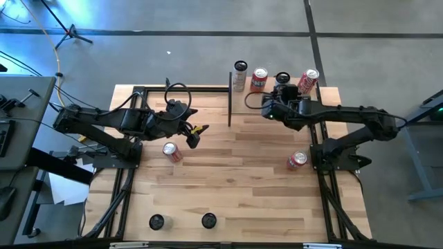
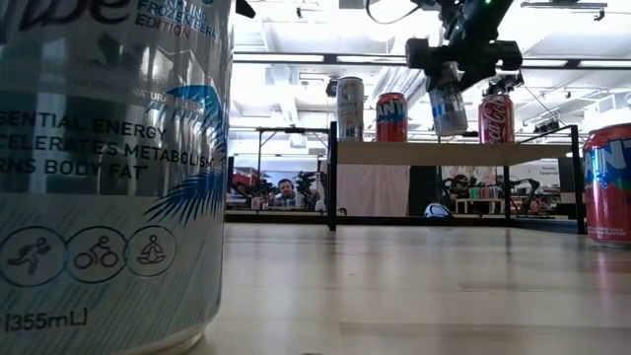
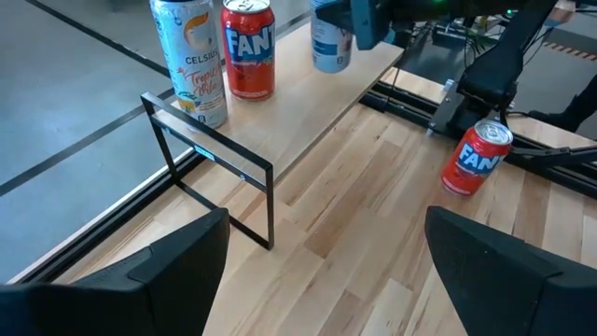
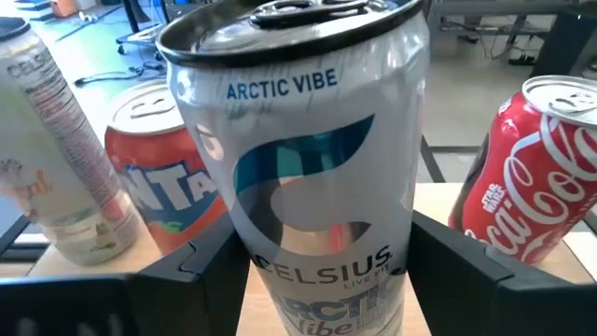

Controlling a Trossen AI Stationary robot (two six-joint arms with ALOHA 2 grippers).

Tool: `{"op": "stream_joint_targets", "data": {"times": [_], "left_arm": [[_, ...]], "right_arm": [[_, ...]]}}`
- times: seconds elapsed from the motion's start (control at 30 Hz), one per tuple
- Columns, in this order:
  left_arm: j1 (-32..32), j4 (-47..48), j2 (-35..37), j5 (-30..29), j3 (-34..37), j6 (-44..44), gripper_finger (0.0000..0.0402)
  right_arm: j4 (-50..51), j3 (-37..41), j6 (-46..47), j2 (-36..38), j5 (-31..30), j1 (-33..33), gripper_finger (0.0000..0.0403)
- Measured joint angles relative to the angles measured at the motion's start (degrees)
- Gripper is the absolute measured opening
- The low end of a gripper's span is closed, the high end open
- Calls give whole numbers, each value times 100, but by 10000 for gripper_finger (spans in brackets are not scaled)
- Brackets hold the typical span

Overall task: Place canned beverage on shelf
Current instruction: Put the right the white blue soda can on the shelf

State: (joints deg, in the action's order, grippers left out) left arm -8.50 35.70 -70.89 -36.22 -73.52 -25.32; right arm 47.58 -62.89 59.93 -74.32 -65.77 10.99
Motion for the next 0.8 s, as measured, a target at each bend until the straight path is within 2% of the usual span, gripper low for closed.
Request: {"op": "stream_joint_targets", "data": {"times": [0.13, 0.33, 0.53, 0.8], "left_arm": [[-1, 1, 0, 0, 0, 0, 337], [1, 0, 0, -1, 0, 0, 337], [-1, 1, 0, 0, 0, 0, 337], [0, 1, 0, 1, 0, 0, 337]], "right_arm": [[-29, 0, 3, 0, 23, 100, 230], [-85, 0, 80, 0, 485, 274, 230], [-172, 29, 106, 2, 500, 469, 230], [-1025, 713, 123, 52, 368, 612, 230]]}}
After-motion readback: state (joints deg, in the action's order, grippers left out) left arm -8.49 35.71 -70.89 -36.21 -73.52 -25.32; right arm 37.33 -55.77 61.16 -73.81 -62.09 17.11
